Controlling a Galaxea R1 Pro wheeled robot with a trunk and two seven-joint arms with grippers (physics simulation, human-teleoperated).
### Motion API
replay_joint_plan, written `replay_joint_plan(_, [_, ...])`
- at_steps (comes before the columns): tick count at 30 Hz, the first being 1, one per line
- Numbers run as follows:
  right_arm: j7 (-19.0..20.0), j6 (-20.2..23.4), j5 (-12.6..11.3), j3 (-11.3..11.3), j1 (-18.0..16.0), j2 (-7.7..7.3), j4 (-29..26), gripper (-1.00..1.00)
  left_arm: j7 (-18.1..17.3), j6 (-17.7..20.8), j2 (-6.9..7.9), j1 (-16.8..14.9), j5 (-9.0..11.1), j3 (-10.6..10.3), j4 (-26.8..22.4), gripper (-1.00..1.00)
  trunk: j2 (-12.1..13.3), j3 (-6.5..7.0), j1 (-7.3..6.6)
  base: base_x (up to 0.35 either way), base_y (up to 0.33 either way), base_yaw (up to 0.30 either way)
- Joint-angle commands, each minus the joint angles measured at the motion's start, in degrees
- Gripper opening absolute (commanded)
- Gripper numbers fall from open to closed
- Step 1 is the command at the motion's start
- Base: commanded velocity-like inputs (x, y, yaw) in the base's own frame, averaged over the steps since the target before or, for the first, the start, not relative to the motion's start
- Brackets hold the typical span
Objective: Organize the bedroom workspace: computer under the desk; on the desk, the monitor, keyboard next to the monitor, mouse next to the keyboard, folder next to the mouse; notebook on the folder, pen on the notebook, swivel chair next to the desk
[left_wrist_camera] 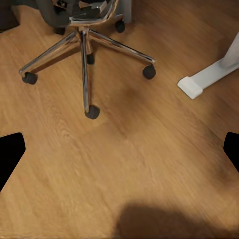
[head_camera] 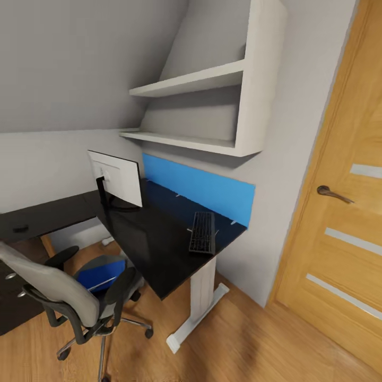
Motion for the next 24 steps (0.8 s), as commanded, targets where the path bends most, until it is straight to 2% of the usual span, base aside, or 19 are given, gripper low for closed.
replay_joint_plan(1, [-0.6,0.0,0.5,0.1,0.0,0.00,0.0,1.00,0.0,-0.1,0.00,0.0,0.1,0.0,-0.1,1.00,0.0,-0.08,-0.01,-0.135,-0.130,0.272])
replay_joint_plan(9, [1.2,0.0,0.6,0.1,0.0,-0.09,0.1,1.00,0.1,-0.1,0.06,0.0,0.1,0.0,-0.1,1.00,0.0,-0.39,-0.01,-0.190,-0.114,0.253])
replay_joint_plan(24, [1.7,0.0,0.6,0.0,0.0,-0.10,0.1,1.00,0.2,-0.1,0.07,0.0,0.1,0.0,-0.1,1.00,0.0,-1.12,-0.01,-0.014,-0.008,0.239])
